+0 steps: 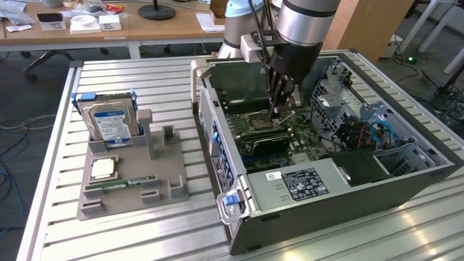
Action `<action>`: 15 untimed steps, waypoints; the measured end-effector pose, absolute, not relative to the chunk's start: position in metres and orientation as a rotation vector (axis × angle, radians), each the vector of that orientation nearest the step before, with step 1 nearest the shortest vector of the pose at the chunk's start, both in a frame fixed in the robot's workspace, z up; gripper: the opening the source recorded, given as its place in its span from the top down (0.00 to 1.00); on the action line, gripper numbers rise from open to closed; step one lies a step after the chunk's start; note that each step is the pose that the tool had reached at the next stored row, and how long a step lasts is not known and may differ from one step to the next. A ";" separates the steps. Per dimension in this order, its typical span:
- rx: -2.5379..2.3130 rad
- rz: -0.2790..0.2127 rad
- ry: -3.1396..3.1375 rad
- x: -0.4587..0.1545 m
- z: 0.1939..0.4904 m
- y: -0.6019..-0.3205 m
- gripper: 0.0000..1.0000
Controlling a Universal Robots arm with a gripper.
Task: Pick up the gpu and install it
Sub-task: 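Press down on the gpu until it lock into place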
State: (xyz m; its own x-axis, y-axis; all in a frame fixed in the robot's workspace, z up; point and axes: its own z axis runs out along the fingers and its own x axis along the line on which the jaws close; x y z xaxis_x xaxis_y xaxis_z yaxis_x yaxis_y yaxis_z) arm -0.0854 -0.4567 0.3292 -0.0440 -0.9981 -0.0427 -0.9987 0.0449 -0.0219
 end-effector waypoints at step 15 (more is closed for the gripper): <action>-2.139 0.022 2.237 -0.085 0.321 -0.457 0.89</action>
State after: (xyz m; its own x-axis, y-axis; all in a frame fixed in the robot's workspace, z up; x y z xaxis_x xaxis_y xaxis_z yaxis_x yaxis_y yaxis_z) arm -0.0854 -0.4567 0.3208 -0.0439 -0.9981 -0.0436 -0.9988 0.0449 -0.0219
